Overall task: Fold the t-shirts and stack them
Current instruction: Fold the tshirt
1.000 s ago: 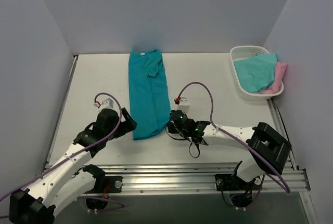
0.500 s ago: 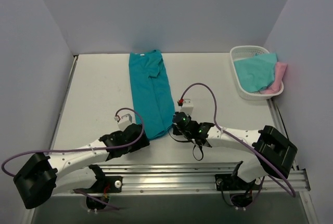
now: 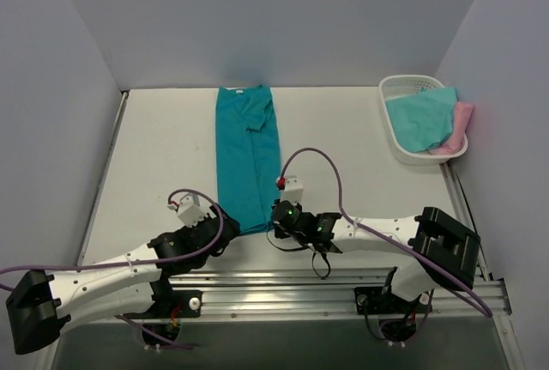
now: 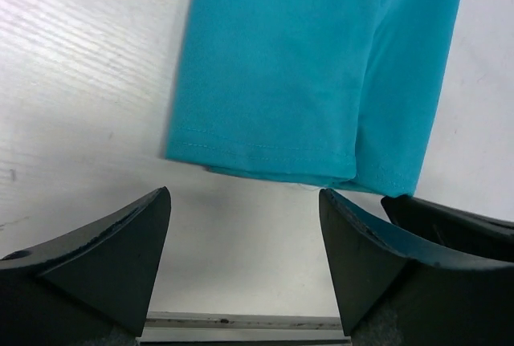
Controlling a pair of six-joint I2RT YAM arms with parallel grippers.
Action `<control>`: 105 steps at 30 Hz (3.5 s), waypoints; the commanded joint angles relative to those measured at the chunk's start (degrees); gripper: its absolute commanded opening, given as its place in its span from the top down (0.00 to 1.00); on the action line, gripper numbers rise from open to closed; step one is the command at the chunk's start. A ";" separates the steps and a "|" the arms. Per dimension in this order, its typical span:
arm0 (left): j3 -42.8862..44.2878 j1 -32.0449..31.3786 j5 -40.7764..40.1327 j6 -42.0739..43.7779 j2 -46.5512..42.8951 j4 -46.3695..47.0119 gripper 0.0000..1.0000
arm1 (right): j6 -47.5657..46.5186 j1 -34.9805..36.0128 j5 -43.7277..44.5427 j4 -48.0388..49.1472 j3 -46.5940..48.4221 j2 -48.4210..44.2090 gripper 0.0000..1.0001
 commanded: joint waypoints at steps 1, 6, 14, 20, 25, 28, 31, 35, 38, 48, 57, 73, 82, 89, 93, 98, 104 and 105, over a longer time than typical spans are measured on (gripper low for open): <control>-3.62 -0.48 -4.33 -8.74 -1.81 -3.76 0.17 | 1.28 1.11 2.81 -1.02 2.00 1.13 1.00; -3.62 -0.75 -4.34 -13.67 3.90 -5.62 0.17 | 1.55 1.11 4.48 -2.34 1.83 -0.18 1.00; -4.08 -0.92 -4.42 -14.64 13.92 1.95 0.17 | 1.64 1.11 5.45 -4.01 1.04 -2.64 1.00; -2.23 -0.92 -7.06 -12.89 15.33 2.74 0.17 | 1.81 1.03 6.24 -5.06 0.24 -3.78 1.00; -1.70 -0.92 -7.06 -12.09 17.96 4.23 0.52 | 2.16 1.11 6.85 -5.68 -0.02 -4.49 1.00; -1.61 -0.92 -6.36 -11.92 19.98 6.16 0.60 | 2.25 1.11 7.03 -5.77 -0.20 -4.67 1.00; -1.43 -0.92 -5.57 -11.48 22.09 8.27 0.60 | 2.34 1.11 7.03 -5.77 -0.46 -4.32 1.00; -1.08 -0.92 -4.95 -10.86 23.51 9.42 0.69 | 2.69 1.11 6.94 -5.77 -1.07 -4.66 1.00; -0.99 -0.92 -5.04 -9.64 22.81 9.60 0.82 | 3.13 1.20 6.77 -6.38 -2.21 -6.15 1.00; 1.82 -4.61 -3.81 -6.64 20.43 3.18 0.98 | 9.19 6.56 8.79 -10.33 -8.01 -11.96 1.00; 7.96 -12.96 -5.03 -10.42 19.38 -7.01 0.98 | 16.14 13.94 12.56 -16.57 -7.23 -11.79 1.00; 20.54 -7.35 -14.54 5.97 13.84 -14.07 0.97 | 5.88 9.22 20.92 -26.16 11.22 -5.29 1.00; 23.09 6.26 -10.14 21.82 14.36 -0.79 0.97 | -2.75 -1.43 19.07 -22.38 18.25 1.92 1.00; 25.64 11.99 -6.81 28.77 18.93 6.51 0.97 | -6.01 -6.26 17.49 -20.10 24.76 9.91 1.00; 27.65 15.06 -3.47 31.93 23.06 11.86 0.97 | -7.50 -8.20 16.00 -19.04 28.18 13.78 1.00; 33.18 20.08 1.81 35.71 30.88 15.22 0.98 | -9.08 -10.75 15.47 -19.65 34.42 18.88 1.00; 40.74 23.16 4.19 39.23 38.97 16.36 0.98 | -10.58 -14.00 14.32 -20.53 39.61 23.37 1.00; 41.45 24.12 4.45 39.50 39.58 16.36 0.98 | -10.75 -14.35 14.50 -20.53 40.66 23.81 1.00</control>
